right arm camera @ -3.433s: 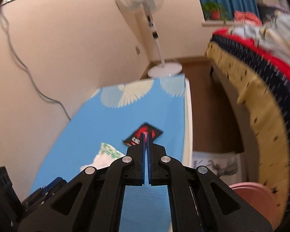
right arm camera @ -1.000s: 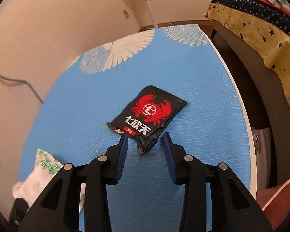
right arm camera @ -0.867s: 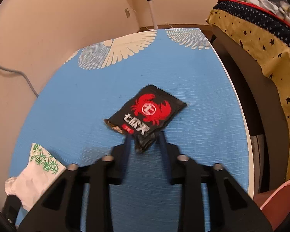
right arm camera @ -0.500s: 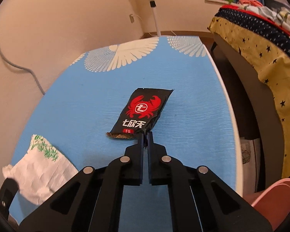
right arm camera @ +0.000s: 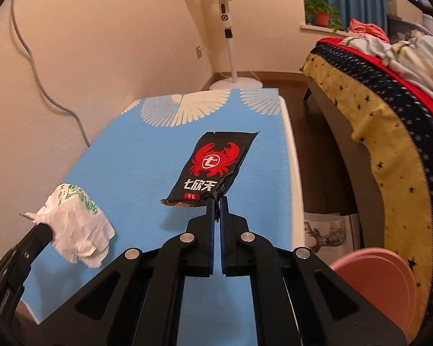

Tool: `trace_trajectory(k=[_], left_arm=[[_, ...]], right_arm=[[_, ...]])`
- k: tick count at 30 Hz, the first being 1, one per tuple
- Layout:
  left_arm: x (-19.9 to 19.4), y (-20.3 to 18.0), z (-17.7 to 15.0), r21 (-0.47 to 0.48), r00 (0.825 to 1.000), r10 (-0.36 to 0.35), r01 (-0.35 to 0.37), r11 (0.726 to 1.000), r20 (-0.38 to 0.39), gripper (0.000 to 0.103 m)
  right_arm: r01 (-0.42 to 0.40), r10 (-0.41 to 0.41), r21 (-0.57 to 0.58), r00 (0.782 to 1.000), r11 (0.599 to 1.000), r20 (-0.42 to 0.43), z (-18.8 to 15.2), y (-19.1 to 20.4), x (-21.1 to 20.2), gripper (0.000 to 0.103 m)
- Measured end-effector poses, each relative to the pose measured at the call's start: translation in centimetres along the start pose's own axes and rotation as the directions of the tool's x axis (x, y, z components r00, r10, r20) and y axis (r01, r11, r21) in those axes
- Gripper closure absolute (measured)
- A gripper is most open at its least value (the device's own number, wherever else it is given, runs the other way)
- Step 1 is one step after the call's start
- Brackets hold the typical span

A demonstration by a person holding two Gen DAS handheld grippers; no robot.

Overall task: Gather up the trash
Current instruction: 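Carry the black packet with the right tool while the left tool carries the white bag to the bucket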

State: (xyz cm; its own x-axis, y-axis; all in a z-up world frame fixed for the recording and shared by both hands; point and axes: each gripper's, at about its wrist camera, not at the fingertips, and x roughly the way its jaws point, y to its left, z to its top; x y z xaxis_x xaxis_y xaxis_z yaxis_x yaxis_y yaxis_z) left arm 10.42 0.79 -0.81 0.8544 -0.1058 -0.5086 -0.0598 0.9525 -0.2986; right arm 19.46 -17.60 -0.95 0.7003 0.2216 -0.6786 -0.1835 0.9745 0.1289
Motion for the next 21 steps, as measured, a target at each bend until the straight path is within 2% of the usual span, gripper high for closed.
trace_trajectory(k=[6, 11, 21], left_arm=[[-1.7, -2.2, -0.2, 0.055, 0.998, -0.064, 0.064, 0.996, -0.005, 0.102], [-2.8, -4.8, -0.9, 0.104, 0.992, -0.129, 0.130, 0.986, -0.020, 0.102], [-3.5, -10.9, -3.3, 0.174, 0.959, -0.278, 0.285, 0.943, -0.060, 0.102]], right_arm=[[0.060, -0.061, 0.005, 0.997, 0.998, 0.040, -2.4, -1.8, -5.2, 0.100], [0.124, -0.127, 0.060, 0.991, 0.991, 0.052, -4.4, -4.4, -8.5, 0.100], [0.262, -0.274, 0.152, 0.960, 0.953, 0.062, -7.6, -9.1, -13.1, 0.100]])
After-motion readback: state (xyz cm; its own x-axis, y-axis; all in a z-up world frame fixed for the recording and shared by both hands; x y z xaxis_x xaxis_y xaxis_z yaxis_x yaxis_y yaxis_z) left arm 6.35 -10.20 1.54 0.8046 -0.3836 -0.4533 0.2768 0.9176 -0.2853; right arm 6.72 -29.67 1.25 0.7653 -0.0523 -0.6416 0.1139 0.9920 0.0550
